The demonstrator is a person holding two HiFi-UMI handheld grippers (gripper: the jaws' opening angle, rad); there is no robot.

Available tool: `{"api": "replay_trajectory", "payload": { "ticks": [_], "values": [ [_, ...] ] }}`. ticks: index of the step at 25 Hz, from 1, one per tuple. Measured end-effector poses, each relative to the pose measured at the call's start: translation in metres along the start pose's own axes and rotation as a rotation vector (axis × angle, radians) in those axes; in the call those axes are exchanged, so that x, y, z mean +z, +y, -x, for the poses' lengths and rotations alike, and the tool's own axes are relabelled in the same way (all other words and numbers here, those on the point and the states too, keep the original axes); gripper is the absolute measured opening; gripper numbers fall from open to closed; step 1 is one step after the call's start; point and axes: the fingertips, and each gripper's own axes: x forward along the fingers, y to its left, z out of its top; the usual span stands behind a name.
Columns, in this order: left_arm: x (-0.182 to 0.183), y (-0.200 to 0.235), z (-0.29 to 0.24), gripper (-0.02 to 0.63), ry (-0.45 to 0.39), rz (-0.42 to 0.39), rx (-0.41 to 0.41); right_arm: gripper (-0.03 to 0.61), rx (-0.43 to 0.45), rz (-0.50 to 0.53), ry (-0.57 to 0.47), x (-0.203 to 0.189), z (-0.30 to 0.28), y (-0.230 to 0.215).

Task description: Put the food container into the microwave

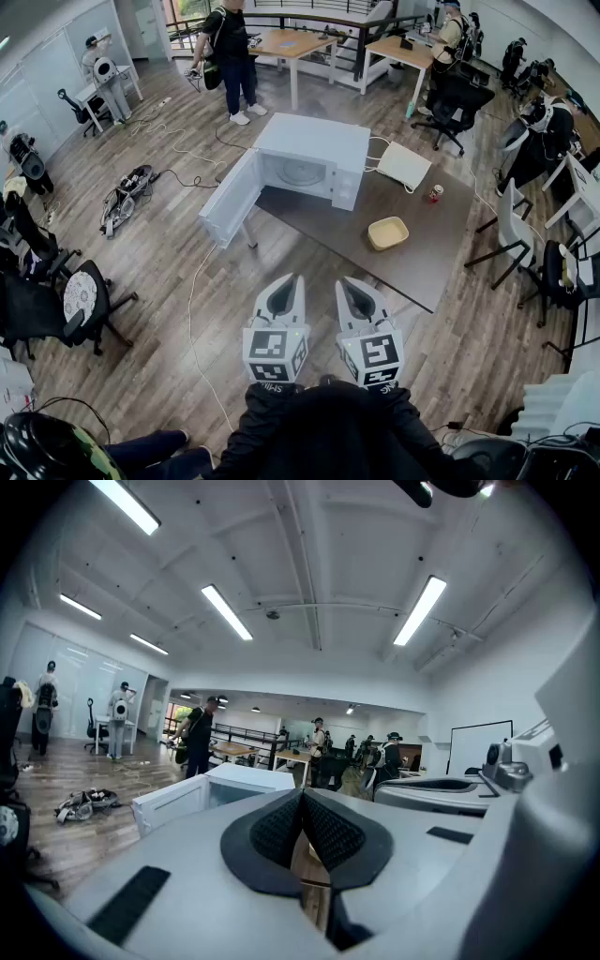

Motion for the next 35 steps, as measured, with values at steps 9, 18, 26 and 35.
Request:
{"api": "replay_trajectory", "payload": {
  "ticks": [9, 18, 26, 35],
  "values": [
    [-0.018, 0.021, 0.014, 0.033, 0.019, 0.037, -0.012, 0.021, -0.014, -0.043, 0.013, -0.014, -0.006, 0.021],
    [-0.055, 0.036, 0.029, 0.032, 0.083, 0.084, -0.045, 0.023, -0.048, -0.052, 0.118, -0.052, -0.006, 0.043],
    [-0.083, 0.038, 0.000, 0.033, 0.149, 0.094, -0.064, 0.023, -0.072, -0.082, 0.193, -0.087, -0.024, 0.027],
    [-0.090, 0.047, -0.110, 0.033, 0.185, 0.066, -0.063, 0.023, -0.070, -0.098, 0.235, -0.112, -0.101, -0.052]
  ]
}}
